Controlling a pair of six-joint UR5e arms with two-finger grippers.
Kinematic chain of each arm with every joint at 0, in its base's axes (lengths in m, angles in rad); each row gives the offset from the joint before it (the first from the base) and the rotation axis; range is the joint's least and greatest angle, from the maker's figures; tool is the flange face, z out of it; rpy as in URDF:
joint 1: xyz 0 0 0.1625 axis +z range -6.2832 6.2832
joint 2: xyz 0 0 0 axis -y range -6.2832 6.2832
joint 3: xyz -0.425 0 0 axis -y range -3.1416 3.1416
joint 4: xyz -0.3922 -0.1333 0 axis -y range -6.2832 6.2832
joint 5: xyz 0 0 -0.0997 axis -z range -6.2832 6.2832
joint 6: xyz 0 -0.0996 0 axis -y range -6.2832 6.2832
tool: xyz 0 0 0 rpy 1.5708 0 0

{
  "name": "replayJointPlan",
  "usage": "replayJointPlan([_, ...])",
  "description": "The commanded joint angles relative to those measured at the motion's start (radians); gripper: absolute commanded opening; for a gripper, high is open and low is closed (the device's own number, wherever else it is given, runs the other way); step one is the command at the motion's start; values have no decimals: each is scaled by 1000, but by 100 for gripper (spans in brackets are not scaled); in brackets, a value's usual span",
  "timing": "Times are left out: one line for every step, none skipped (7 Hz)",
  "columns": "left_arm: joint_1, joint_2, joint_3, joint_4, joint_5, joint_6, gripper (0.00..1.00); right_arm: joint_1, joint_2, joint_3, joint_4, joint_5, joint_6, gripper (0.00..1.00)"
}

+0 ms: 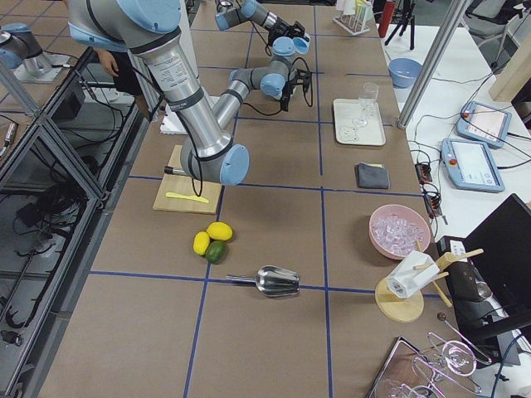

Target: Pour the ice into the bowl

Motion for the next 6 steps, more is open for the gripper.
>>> replayJointPlan([-166,126,39,-218,-197,-127,0,-46,117,-115,0,-40,25,100])
replayJointPlan([-241,142,53,-220,-276,-254,0,-78,177,-188,-2,-74,23,100])
replayJointPlan([-278,169,59,-222,-341,-412,0,-104,225,-253,-1,-103,19,100])
replayJointPlan([-306,201,62,-228,-426,-589,0,-129,282,-331,7,-131,19,100])
replayJointPlan([-308,244,74,-299,-439,-725,0,-144,315,-389,16,-136,16,100])
replayJointPlan([-308,292,141,-472,-438,-860,0,-156,340,-431,18,-157,12,100])
